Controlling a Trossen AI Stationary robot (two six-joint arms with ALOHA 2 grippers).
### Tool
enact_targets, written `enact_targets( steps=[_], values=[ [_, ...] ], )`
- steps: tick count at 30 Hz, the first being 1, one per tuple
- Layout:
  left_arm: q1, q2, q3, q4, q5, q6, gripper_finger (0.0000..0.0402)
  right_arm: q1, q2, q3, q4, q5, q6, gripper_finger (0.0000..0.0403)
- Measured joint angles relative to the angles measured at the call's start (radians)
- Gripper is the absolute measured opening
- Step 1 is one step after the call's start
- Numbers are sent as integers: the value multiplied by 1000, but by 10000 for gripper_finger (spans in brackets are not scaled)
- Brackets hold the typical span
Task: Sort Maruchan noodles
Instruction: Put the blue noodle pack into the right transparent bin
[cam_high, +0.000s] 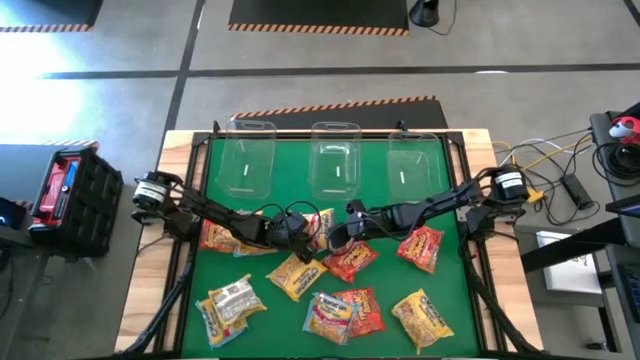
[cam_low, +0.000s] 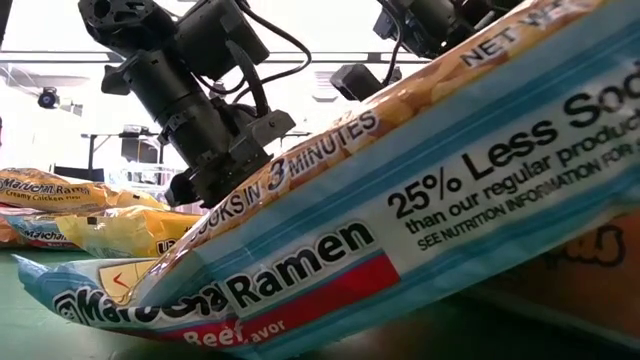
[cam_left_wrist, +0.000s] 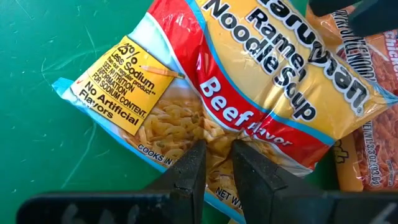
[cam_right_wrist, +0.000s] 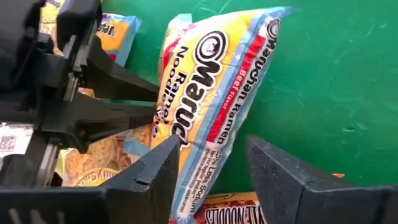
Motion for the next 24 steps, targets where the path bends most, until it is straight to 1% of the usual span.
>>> enact_targets(
  steps=[6, 9, 15, 19, 24],
  values=[
    [0, 0, -1, 0, 1, 0, 59, -25, 19, 0, 3, -27, 7, 219],
    [0, 1, -1, 0, 1, 1, 59, -30, 19, 0, 7, -24, -32, 230],
    [0, 1, -1, -1, 1, 3, 59, -34, 19, 0, 104, -33, -102, 233],
    [0, 1, -2, -1, 1, 4, 59, -43, 31, 0, 105, -30, -123, 233],
    [0, 1, -2, -1, 1, 7, 59, -54, 69, -9, 119, -29, -107, 233]
  ],
)
